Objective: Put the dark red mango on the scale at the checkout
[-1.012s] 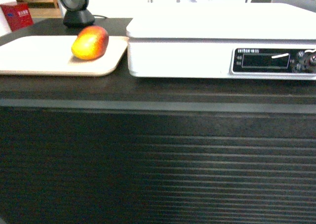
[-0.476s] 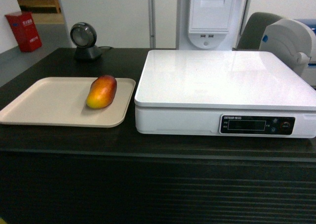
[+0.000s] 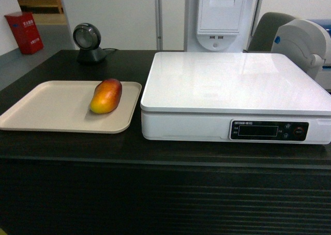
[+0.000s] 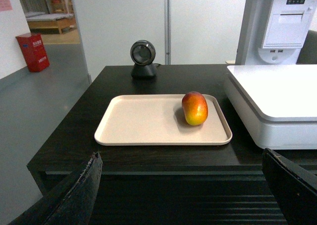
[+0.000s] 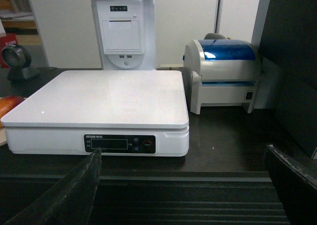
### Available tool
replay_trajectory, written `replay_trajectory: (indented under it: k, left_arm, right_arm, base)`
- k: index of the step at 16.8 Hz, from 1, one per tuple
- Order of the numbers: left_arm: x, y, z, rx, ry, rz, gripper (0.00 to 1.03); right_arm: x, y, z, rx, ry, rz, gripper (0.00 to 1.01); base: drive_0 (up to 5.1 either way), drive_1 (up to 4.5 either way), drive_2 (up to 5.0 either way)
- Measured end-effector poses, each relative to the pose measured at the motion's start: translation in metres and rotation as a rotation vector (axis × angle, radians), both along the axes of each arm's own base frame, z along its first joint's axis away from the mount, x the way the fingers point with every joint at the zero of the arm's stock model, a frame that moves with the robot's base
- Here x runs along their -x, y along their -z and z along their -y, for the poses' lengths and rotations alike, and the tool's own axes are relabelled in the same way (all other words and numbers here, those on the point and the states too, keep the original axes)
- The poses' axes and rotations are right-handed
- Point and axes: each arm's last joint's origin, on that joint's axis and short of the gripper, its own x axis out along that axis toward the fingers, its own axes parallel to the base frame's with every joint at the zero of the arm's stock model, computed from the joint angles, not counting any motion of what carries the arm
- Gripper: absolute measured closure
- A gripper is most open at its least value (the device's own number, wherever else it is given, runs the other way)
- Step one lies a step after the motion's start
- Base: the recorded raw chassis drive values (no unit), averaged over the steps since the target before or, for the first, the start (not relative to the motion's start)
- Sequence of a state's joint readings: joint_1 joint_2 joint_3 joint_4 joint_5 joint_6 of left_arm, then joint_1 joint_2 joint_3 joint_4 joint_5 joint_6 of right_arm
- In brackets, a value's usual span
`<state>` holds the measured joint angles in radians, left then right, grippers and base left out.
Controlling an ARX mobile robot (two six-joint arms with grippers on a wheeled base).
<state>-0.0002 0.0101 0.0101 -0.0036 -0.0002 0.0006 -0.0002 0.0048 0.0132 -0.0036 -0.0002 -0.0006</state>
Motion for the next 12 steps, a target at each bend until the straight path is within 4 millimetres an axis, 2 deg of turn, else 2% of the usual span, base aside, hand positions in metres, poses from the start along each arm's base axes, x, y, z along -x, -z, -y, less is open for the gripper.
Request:
replay_trajectory:
  k: [11, 12]
  left_arm:
    - [0.0, 0.0, 0.0, 0.0, 0.0, 0.0, 0.05]
    - [0.0005, 0.0016, 0.0014, 0.012, -0.073, -0.121, 0.05]
  right_arm:
    - [0.0, 0.0, 0.0, 0.0, 0.0, 0.0, 0.03]
    - [0.0, 0.0, 0.0, 0.0, 0.0, 0.0, 0.03]
  base:
    - [0.0, 0.0, 0.0]
    - [0.0, 0.0, 0.0]
